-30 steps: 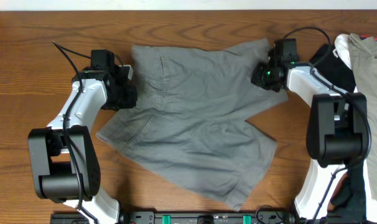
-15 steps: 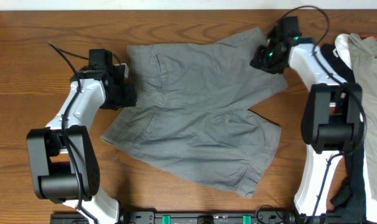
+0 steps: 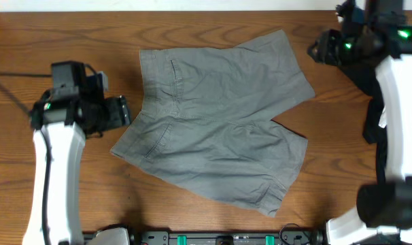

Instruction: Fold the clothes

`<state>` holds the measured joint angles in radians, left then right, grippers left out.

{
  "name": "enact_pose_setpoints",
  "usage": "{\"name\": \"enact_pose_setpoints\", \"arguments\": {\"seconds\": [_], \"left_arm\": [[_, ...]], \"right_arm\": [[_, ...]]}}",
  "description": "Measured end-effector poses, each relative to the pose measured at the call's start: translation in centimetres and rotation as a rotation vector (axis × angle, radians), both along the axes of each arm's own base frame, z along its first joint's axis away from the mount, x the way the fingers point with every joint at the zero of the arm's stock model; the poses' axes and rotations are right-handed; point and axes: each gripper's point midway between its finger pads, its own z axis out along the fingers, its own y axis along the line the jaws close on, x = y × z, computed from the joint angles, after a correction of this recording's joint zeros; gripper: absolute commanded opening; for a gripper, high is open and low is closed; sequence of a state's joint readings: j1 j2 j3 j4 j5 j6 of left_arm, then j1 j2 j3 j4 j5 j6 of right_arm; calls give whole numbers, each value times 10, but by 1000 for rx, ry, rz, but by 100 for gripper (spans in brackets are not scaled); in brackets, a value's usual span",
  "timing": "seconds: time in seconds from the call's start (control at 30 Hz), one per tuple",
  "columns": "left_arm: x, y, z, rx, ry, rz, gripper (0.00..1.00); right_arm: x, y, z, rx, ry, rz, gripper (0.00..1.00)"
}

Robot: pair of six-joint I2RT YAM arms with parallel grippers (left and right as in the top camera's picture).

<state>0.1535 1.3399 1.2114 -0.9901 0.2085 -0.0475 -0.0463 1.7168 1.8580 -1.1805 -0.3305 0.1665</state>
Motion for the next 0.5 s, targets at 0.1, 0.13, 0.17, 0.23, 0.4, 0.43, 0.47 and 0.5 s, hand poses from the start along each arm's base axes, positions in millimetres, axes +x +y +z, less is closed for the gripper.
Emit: {"name": "enact_pose_setpoints", "arguments": {"seconds": [0.1,0.13,0.17,0.23,0.4,0.43,0.47,0.5], "left_arm": [[-13,3,5,14,13,40,83],[-14,4,3,15,19,50,83],[-15,5,-6,11,36,67,83],[-19,7,-25,3,81,98,83],[-43,15,-83,-30,278,206,80],[-48,17,-91,-34,310,225,78],[-51,18,-98,-40,338,242,75],[-52,20,-105,-46,359,259,74]], "right_arm": [[-34,8,12,-6,44,24,49],[-42,11,12,-9,62,34,49],[-51,17,10,-15,88,51,49],[-65,27,2,-25,142,81,50],[-107,61,-46,-62,341,197,51],[-113,65,-55,-67,371,213,52],[-120,72,-68,-75,404,237,52],[-128,77,-79,-81,434,254,51]]}}
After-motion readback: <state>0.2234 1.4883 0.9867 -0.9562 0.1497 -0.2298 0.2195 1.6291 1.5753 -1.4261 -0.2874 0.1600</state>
